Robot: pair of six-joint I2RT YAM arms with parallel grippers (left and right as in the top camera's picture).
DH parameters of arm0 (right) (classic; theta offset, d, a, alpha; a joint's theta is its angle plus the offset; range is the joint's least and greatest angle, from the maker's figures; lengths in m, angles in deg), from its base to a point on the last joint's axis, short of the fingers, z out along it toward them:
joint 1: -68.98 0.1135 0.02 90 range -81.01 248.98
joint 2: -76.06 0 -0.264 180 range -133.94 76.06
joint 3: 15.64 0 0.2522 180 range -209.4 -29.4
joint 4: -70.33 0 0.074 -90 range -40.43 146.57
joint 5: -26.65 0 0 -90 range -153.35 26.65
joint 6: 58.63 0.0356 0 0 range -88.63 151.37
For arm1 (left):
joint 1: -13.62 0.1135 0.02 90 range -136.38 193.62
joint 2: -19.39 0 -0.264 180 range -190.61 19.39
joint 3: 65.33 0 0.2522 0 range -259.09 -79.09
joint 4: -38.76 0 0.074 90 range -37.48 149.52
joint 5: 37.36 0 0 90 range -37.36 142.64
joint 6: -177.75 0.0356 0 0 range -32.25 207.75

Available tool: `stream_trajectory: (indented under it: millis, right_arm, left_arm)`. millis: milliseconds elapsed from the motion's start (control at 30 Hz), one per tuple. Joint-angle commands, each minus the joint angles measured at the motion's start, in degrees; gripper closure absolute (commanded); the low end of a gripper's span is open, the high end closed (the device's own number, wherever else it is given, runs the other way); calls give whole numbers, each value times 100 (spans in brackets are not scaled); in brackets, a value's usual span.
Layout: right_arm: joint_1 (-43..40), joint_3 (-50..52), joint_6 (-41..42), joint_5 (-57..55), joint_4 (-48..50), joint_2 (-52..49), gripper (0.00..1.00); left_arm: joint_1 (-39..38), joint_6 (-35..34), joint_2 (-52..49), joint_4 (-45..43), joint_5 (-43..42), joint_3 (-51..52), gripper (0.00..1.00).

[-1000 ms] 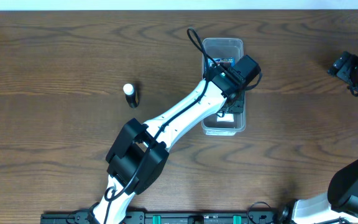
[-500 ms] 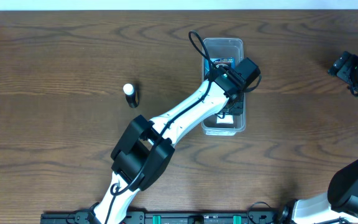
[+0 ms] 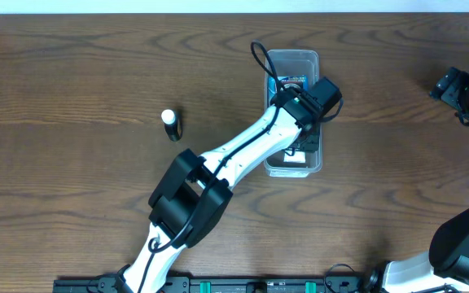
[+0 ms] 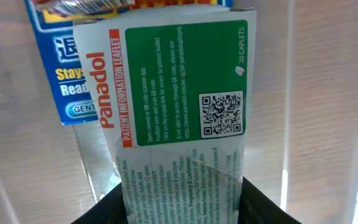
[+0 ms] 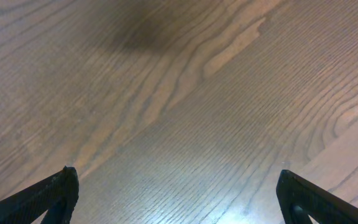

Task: Pack container
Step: 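Lower the Panadol box upright into the container's front end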

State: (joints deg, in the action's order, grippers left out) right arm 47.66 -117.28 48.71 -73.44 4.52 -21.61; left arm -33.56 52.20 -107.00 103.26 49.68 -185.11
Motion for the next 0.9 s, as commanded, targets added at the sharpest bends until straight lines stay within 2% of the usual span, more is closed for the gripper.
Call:
stream_trajectory:
  millis: [0, 400, 433, 467, 500, 867]
  right_arm:
    - [-37, 26, -68, -42, -4, -48, 1]
    - [-37, 26, -68, -42, -4, -48, 1]
    - [-37, 26, -68, -39, -4, -48, 1]
    - [-37, 26, -68, -39, -4, -48, 1]
    - [-37, 26, -68, -42, -4, -48, 1]
    - [-37, 26, -68, -39, -4, -48, 1]
  left_arm:
    - [-28, 96, -160, 9, 83, 22, 54]
    - [-28, 92, -162, -138, -122, 22, 53]
    - [-31, 94, -162, -142, -133, 22, 50]
    - [-33, 94, -162, -153, -133, 22, 36]
    - [-33, 94, -162, -157, -133, 22, 29]
    - [-31, 96, -149, -199, -160, 15, 29]
